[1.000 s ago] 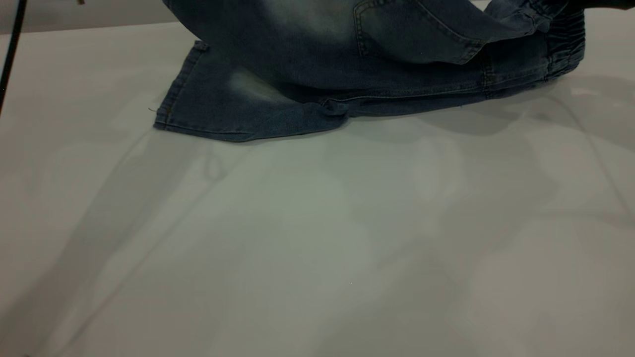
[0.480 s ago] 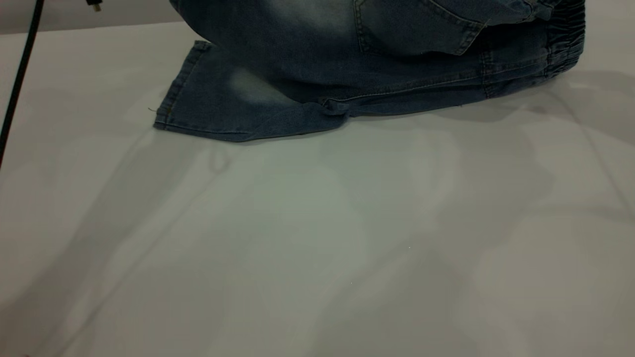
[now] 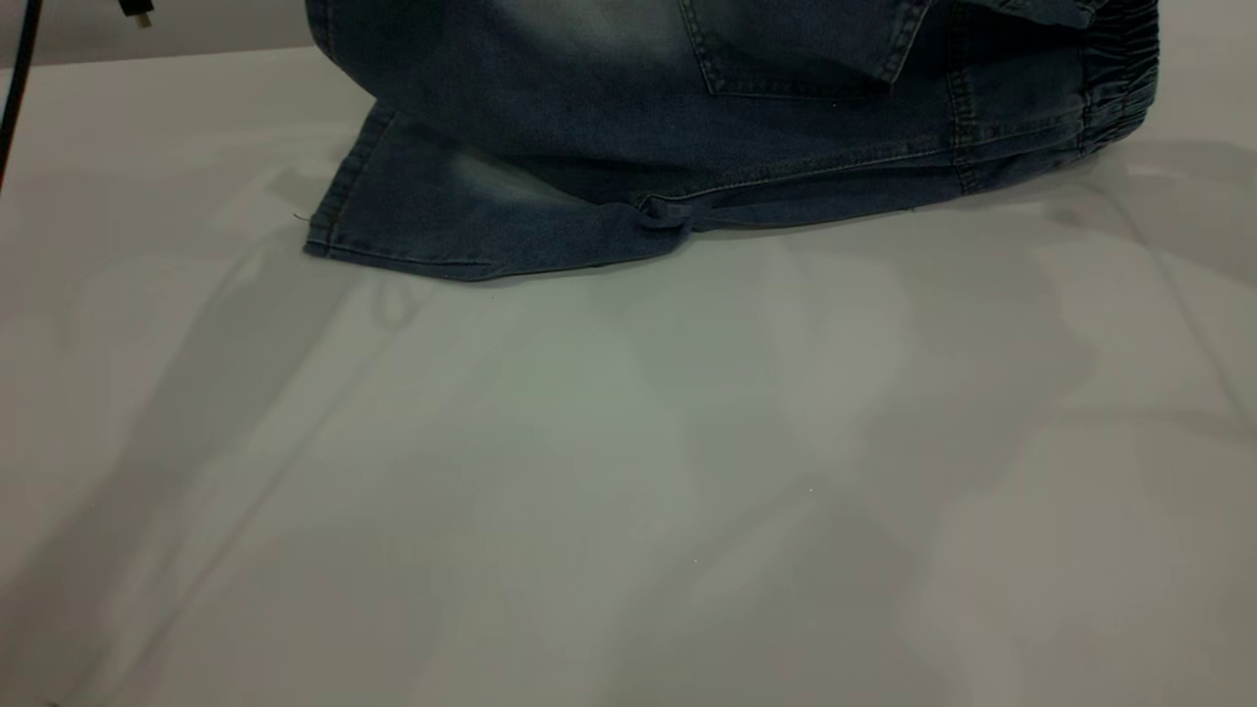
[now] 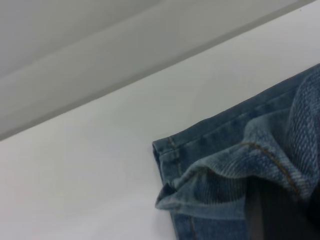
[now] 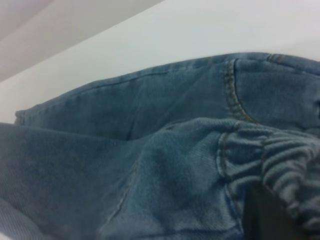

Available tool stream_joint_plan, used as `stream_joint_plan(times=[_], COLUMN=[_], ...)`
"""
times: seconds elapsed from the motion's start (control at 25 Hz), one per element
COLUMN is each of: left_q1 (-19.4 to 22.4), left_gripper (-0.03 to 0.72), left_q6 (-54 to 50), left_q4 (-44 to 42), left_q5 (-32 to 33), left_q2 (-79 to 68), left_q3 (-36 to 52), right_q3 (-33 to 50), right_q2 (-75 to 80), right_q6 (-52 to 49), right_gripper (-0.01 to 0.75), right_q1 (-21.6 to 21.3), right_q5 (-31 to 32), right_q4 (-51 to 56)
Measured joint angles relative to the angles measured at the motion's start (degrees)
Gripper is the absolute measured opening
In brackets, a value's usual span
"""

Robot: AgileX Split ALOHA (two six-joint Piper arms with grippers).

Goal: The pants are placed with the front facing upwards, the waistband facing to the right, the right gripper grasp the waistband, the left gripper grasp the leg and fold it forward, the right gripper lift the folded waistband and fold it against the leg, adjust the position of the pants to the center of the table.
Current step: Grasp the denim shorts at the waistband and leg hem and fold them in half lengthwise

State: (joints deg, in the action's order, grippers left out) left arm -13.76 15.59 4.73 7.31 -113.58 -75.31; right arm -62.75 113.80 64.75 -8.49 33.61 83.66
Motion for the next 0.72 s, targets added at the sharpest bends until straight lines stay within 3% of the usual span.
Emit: stream_joint_plan(times=[0.24, 0.36, 0.72], left_q1=[0.0, 0.0, -0.1], left_gripper=[0.079, 0.079, 0.079], left_q6=[-0.1, 0.0, 0.0], left_q4=[0.0, 0.0, 0.0], left_q5=[0.6, 1.0, 1.8], left_q2=[0.0, 0.0, 0.0], left_q3=[0.1, 0.1, 0.1], right_q3=[0.0, 0.0, 0.0], right_q2=[0.0, 0.0, 0.0], right_q6=[0.0, 0.9, 0.9], right_gripper=[0.044, 0.089, 0.447], right_q1=[0.0, 0.0, 0.0], right_q5=[-0.1, -0.1, -1.0], right_q4=[0.1, 0.1, 0.2])
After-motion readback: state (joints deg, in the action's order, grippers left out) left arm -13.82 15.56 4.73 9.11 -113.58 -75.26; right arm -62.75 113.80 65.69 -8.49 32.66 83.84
